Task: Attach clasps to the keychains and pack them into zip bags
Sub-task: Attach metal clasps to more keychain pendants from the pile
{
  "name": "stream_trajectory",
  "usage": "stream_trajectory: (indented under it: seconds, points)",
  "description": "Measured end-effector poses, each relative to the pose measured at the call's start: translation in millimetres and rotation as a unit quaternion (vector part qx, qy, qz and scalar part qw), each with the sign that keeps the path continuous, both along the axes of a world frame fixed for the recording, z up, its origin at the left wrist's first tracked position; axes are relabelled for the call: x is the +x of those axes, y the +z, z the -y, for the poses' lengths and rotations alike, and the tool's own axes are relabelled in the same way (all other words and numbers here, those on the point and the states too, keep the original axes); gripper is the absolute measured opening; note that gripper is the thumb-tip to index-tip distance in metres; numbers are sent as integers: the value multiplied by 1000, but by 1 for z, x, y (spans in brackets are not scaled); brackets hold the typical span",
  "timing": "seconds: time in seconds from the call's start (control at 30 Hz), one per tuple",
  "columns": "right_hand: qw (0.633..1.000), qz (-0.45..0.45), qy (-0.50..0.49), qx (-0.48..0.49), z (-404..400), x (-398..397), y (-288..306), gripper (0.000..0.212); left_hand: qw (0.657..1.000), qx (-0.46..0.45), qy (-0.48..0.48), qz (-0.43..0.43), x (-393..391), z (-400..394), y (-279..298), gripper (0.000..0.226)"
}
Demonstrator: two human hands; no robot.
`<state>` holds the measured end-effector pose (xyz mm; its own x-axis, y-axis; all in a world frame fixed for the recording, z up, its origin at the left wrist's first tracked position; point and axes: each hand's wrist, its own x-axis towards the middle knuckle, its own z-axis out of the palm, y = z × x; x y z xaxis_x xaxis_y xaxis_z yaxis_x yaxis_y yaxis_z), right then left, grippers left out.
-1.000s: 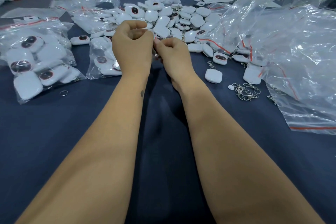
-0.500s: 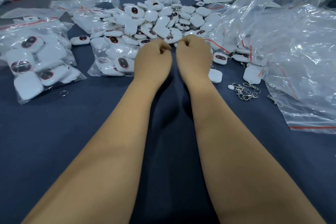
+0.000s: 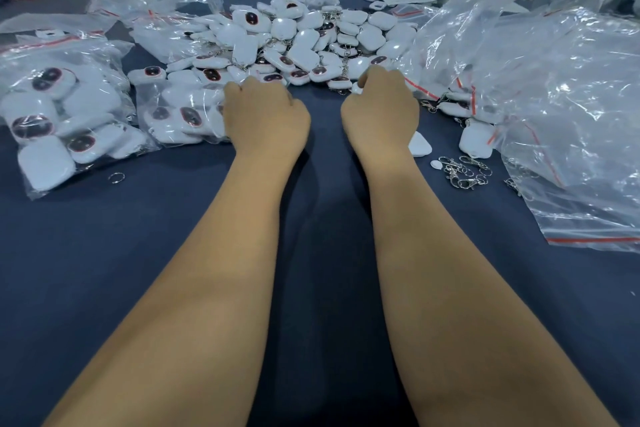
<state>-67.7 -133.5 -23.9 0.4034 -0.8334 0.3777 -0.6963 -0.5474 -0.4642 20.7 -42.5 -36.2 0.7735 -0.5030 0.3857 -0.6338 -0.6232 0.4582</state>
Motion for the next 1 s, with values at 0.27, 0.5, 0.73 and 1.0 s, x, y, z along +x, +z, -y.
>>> stream_trajectory:
  seconds: [0.27, 0.5, 0.73, 1.0]
  points:
    - [994, -96, 19, -45, 2, 2, -13, 36, 934, -191, -228, -200, -13, 15, -8, 46]
    - [997, -69, 11, 26, -4, 6, -10, 17, 879, -276, -161, -354, 7, 21, -11, 42]
    - [968, 153, 113, 166, -9, 12, -12, 35, 855, -311, -156, -385, 6, 21, -8, 37]
    - [830, 370, 212, 359, -13, 14, -5, 26, 790, -380, -162, -453, 2, 16, 1, 23]
